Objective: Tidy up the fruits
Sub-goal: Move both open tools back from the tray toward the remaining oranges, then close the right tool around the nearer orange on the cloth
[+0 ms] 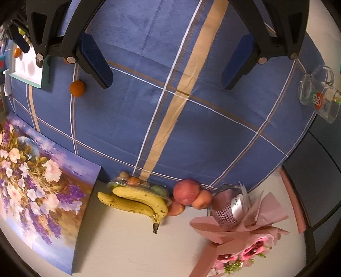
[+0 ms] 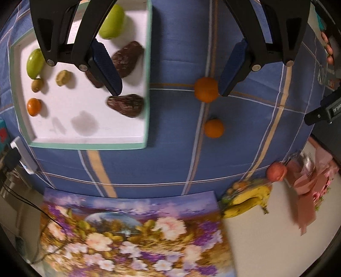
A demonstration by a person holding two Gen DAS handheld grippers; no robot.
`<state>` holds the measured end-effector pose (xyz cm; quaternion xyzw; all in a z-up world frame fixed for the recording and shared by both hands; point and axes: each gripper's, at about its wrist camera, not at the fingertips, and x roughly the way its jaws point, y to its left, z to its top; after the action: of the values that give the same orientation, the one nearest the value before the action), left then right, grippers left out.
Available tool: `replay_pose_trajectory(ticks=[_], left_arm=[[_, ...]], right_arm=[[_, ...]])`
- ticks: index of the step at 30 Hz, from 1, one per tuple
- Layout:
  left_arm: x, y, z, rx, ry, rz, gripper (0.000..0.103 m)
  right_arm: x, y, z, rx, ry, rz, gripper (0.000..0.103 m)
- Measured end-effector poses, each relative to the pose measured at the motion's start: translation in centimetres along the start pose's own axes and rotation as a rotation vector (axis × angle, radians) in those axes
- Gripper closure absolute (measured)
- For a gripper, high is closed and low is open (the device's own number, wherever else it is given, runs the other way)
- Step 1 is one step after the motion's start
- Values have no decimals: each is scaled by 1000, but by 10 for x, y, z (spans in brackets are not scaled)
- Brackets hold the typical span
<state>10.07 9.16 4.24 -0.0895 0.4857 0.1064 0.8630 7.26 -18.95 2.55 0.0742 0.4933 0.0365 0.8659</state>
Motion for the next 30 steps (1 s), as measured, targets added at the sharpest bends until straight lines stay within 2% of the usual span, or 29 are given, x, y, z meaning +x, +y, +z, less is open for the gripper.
replay_pose_trajectory(ticks=[5, 16, 18, 20, 23, 27, 30], left_arm=[[4, 0, 0, 11, 10, 5, 0], [43, -10, -8, 38, 115, 3, 0], [51, -11, -9, 38, 135, 3, 0], [59, -13, -11, 39, 155, 3, 0], [68, -15, -14, 38, 179, 1, 0], [77, -16, -16, 32, 199, -5, 0], [80, -15, -17, 29, 207, -10, 0]], right_arm=[[9, 16, 0, -26, 8, 33, 11], [42, 33, -4, -73, 48, 42, 12], [48, 35, -5, -81, 62, 36, 13], [53, 35, -5, -81, 69, 37, 19], [58, 36, -6, -83, 77, 32, 20], [63, 42, -8, -107, 87, 27, 28], [65, 46, -8, -121, 92, 21, 30]])
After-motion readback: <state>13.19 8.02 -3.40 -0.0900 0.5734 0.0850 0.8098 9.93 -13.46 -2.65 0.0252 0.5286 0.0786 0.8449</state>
